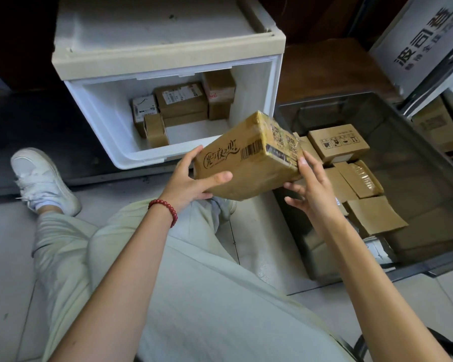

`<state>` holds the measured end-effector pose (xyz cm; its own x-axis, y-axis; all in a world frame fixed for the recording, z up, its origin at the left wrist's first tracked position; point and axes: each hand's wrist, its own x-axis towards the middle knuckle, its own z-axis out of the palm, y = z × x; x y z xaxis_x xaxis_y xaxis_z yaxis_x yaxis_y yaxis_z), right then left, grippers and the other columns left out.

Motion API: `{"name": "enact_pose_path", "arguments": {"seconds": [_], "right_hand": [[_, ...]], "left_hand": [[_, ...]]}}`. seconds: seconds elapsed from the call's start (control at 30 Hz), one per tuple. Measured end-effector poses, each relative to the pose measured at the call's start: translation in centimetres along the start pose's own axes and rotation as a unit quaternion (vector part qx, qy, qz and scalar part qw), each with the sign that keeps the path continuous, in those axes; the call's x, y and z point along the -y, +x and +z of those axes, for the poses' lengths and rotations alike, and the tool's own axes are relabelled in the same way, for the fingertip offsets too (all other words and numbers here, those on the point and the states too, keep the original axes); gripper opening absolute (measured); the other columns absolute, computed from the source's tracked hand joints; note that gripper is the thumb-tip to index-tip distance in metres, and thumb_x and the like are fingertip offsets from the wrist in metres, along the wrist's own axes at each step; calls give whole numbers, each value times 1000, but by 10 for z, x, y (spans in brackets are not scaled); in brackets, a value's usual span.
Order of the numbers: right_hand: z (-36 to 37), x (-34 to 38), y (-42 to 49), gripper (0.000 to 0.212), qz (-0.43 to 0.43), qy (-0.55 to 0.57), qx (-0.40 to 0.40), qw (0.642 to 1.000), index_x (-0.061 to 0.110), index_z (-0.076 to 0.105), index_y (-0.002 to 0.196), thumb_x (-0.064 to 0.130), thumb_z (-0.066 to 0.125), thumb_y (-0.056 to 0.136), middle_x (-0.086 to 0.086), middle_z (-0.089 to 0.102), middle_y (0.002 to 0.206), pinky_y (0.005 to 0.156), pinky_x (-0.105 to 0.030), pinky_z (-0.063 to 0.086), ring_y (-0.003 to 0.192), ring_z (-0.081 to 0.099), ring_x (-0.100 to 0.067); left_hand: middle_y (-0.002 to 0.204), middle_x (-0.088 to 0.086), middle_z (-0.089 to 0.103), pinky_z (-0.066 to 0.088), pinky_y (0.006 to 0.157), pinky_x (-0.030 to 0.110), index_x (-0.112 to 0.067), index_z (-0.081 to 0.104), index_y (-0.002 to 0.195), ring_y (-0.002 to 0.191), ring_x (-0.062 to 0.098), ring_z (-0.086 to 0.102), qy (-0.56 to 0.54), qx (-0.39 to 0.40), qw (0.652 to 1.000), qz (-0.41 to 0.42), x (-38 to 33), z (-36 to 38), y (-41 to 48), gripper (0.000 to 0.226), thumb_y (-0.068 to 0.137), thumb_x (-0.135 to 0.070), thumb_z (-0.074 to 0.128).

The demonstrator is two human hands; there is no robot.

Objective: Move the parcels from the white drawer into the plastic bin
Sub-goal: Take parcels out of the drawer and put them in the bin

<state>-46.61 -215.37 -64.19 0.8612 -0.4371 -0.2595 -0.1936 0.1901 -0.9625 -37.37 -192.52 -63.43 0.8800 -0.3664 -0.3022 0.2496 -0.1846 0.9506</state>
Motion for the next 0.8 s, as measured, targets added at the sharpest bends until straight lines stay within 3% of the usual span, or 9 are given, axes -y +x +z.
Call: {"name": "enact_pose_path", "arguments": {"seconds": [0.1, 0.23, 0.33, 0.43, 0.5, 0.57, 0.67, 0.8], "right_hand": [[-3, 3, 1, 53, 2, 7, -21, 1000, 37, 41, 142, 52, 51, 92, 2, 57, 125, 59, -23, 50, 82, 58, -11], [-6, 4, 3, 56, -9, -17, -36, 999, 39, 41, 141, 60, 49, 90, 3, 54, 124, 70, -28, 45, 79, 50, -10], [-7, 3, 3, 63, -22, -33, -42, 998, 37, 38, 143, 62, 51, 87, 6, 50, 128, 73, -29, 45, 81, 49, -10], [-7, 2, 2, 78, -22, -39, -32, 998, 33, 39, 141, 70, 59, 76, 3, 50, 133, 87, -38, 46, 110, 53, -15], [-7, 3, 1, 73, -19, -20, -29, 999, 28, 41, 135, 64, 61, 75, 4, 51, 133, 97, -44, 47, 121, 52, -14], [-6, 4, 1, 59, -25, 6, -27, 999, 25, 41, 129, 53, 60, 80, 6, 52, 129, 103, -46, 45, 118, 54, -9], [-7, 2, 0, 45, -44, 13, -22, 999, 26, 45, 114, 52, 63, 82, 6, 55, 123, 109, -45, 40, 119, 55, -11], [-9, -1, 1, 47, -78, 3, -30, 997, 25, 45, 106, 58, 64, 80, 3, 57, 118, 106, -43, 44, 117, 57, -13]], "left_hand": [[144, -10, 31, 58, 80, 37, -37, 27, 146, 123, 23, 50, 34, 35, 999, -14, 2, 2, 0, 107, 56, -32, 86], [141, -9, 37, 60, 74, 33, -34, 31, 146, 121, 18, 50, 40, 22, 999, 2, 5, 3, 1, 95, 69, -19, 83], [139, -8, 43, 60, 76, 35, -34, 41, 141, 121, 14, 51, 45, 4, 999, 18, 5, 1, 2, 85, 68, -31, 84], [126, -10, 55, 56, 86, 33, -36, 53, 127, 110, 6, 58, 55, -8, 998, 33, 5, 1, 2, 77, 57, -51, 82], [119, -10, 60, 52, 92, 30, -37, 58, 119, 105, 3, 60, 62, -18, 997, 37, 6, 1, 4, 72, 53, -60, 77], [115, -8, 64, 51, 95, 33, -37, 61, 114, 105, 6, 62, 44, -21, 998, 28, 8, 1, 7, 69, 53, -65, 75], [111, -4, 68, 54, 91, 35, -30, 64, 113, 103, 10, 65, 0, -20, 1000, 5, 9, 1, 10, 69, 55, -66, 73], [111, 3, 69, 58, 80, 38, -23, 67, 109, 101, 18, 67, -31, -6, 999, -34, 8, 4, 8, 69, 57, -68, 71]]}}
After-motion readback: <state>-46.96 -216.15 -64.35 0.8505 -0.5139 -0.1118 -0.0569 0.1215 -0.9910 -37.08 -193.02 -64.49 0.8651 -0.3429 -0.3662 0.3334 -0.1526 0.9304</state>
